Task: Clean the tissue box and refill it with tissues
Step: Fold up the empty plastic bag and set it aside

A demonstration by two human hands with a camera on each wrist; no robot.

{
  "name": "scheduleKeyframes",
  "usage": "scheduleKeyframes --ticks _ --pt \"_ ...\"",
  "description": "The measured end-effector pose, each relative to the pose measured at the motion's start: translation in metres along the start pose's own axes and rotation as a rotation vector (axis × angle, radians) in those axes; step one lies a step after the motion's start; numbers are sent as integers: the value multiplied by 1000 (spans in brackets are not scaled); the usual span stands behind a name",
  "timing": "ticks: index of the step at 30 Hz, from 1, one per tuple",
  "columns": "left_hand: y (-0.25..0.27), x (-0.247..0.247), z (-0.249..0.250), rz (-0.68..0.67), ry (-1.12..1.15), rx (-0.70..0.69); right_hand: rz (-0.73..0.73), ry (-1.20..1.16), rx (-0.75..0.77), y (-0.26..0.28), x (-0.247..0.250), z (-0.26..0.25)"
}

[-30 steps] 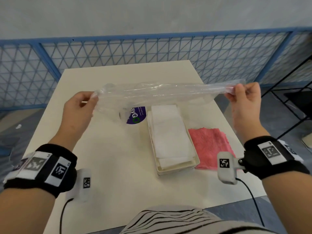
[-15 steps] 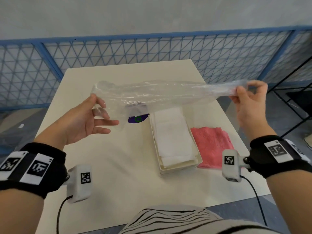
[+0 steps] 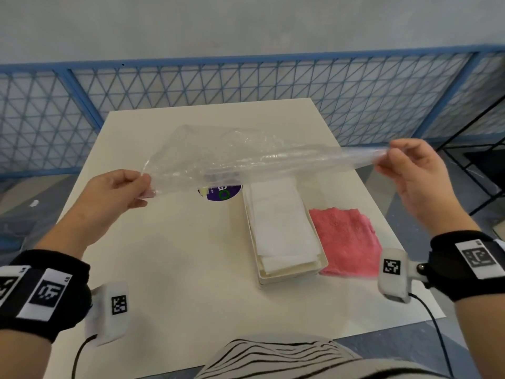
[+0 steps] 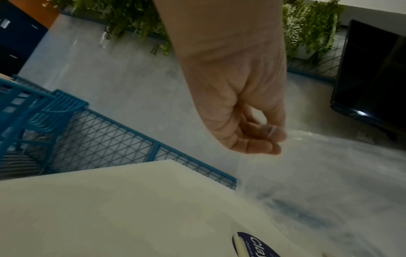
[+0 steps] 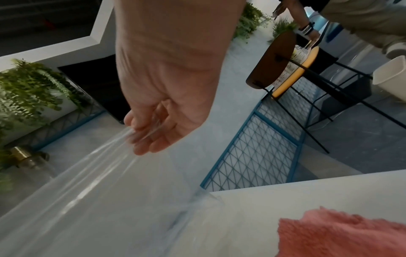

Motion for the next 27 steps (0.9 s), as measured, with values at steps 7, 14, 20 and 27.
scheduleKeyframes --ticks 7,14,20,27 --pt "10 -2 -25 -2 -67 156 -81 316 -330 33 16 28" --pt "18 -4 -45 -82 -242 223 -425 705 -757 57 28 52" --pt "24 0 -50 -23 -128 254 -387 686 -740 57 31 53" --pt "31 -4 -59 -270 -55 431 -348 726 -822 49 33 54"
Point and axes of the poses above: each hand's wrist, its own y-axis away from the middle knuckle, its own x-axis out of the back of the hand, z = x × y, the point moved 2 cm from there along -y, towards the middle knuckle, and after that the axes turned 9 degrees about -y, right-handed, at the moved point
